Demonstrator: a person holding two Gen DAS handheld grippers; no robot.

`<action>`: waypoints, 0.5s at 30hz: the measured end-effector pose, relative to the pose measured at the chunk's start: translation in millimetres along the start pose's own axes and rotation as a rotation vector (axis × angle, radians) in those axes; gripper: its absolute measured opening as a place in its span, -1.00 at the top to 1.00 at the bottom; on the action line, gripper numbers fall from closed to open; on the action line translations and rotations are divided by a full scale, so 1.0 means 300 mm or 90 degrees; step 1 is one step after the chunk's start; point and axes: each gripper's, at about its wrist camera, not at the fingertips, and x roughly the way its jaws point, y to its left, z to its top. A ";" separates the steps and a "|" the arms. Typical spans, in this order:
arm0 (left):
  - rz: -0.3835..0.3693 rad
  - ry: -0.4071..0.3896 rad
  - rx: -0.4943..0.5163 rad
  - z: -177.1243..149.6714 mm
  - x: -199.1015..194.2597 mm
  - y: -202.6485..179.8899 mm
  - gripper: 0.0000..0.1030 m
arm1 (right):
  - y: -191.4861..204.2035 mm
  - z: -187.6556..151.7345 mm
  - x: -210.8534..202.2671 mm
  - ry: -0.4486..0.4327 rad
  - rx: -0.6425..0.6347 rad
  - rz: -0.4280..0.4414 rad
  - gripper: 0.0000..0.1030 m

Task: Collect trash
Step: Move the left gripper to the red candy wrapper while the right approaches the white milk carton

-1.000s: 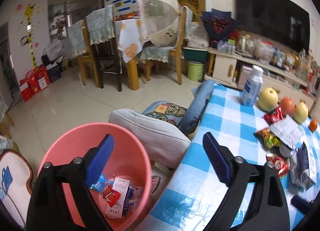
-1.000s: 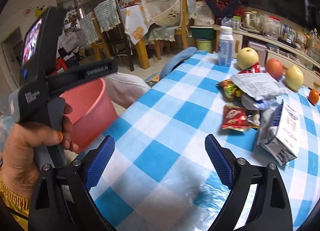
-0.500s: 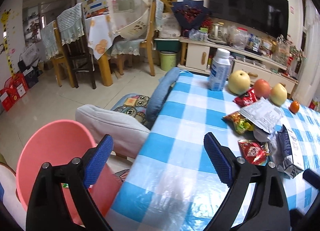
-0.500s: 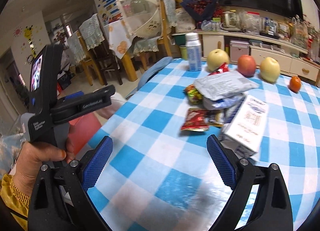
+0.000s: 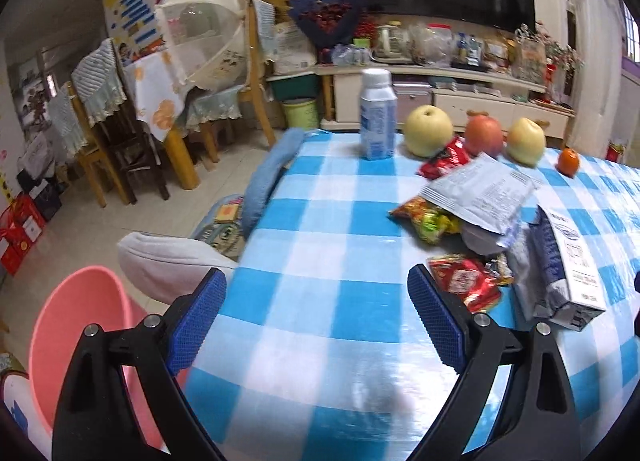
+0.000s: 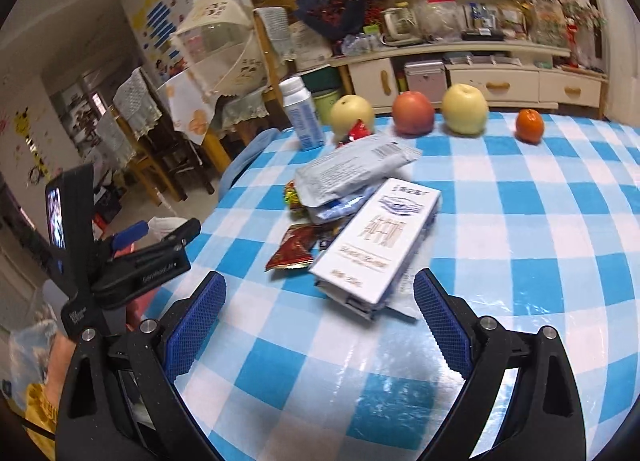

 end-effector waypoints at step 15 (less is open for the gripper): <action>-0.202 0.115 -0.106 -0.011 0.122 -0.149 -0.80 | -0.193 0.056 0.049 0.046 0.123 0.072 -0.82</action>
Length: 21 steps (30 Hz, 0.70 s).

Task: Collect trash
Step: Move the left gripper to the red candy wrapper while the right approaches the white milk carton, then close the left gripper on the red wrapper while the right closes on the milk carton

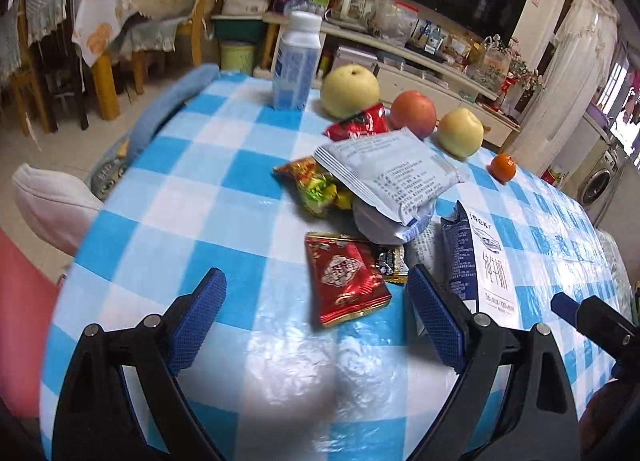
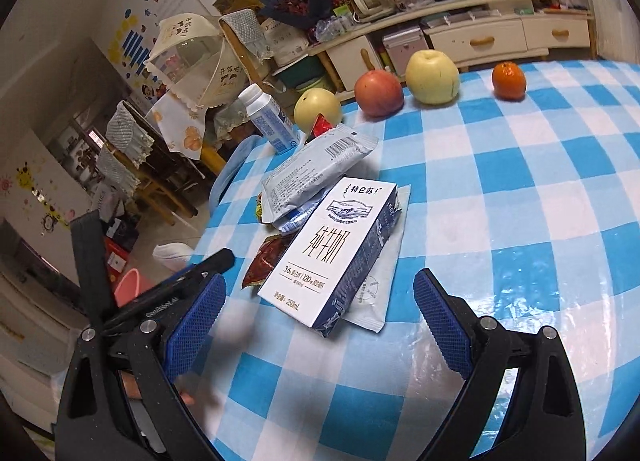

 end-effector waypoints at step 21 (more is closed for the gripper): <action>0.032 0.063 -0.023 0.025 0.155 -0.026 -0.21 | -0.029 0.065 0.135 0.053 0.042 0.043 -0.48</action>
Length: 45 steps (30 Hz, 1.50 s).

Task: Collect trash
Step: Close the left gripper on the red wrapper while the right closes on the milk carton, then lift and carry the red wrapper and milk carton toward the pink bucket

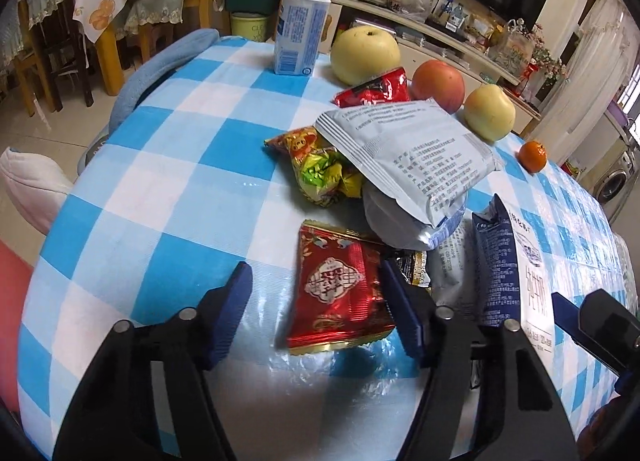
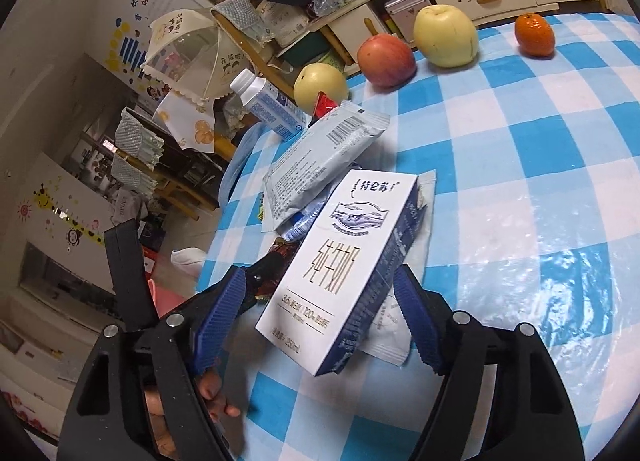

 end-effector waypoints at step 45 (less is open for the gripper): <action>-0.048 0.000 0.060 -0.024 -0.011 0.021 0.16 | 0.008 0.000 0.054 -0.006 -0.142 -0.155 -0.33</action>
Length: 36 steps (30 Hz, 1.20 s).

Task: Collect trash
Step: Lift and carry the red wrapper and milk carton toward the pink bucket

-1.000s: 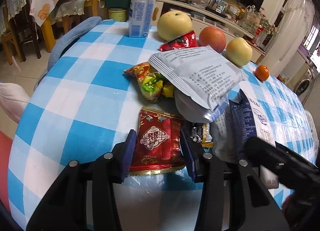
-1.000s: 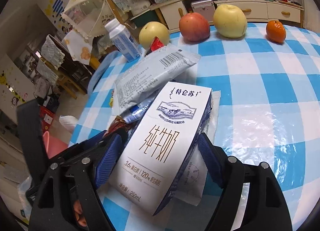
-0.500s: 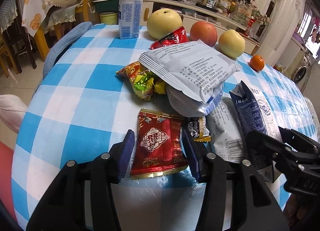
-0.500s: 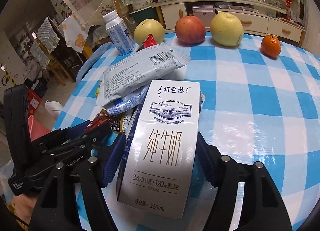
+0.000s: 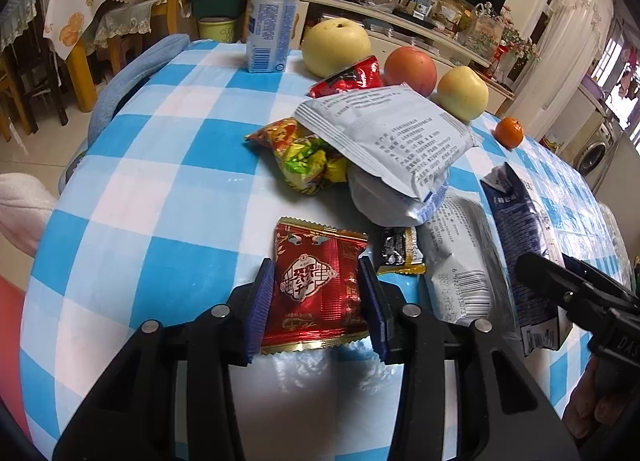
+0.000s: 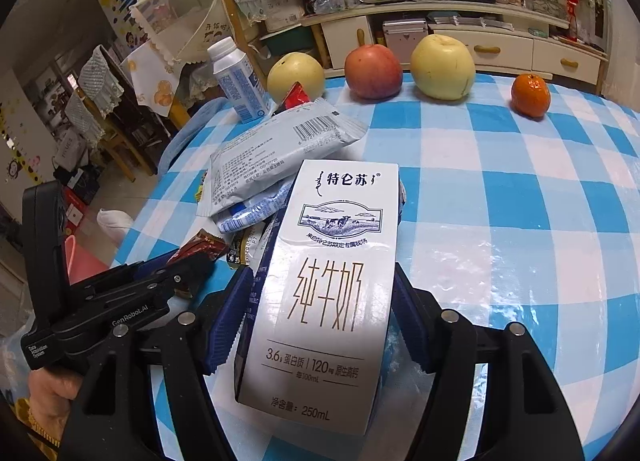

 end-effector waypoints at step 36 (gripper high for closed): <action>0.063 -0.188 -0.153 -0.043 -0.417 0.349 0.16 | 0.359 -0.069 -0.060 -0.011 -0.007 0.200 -0.33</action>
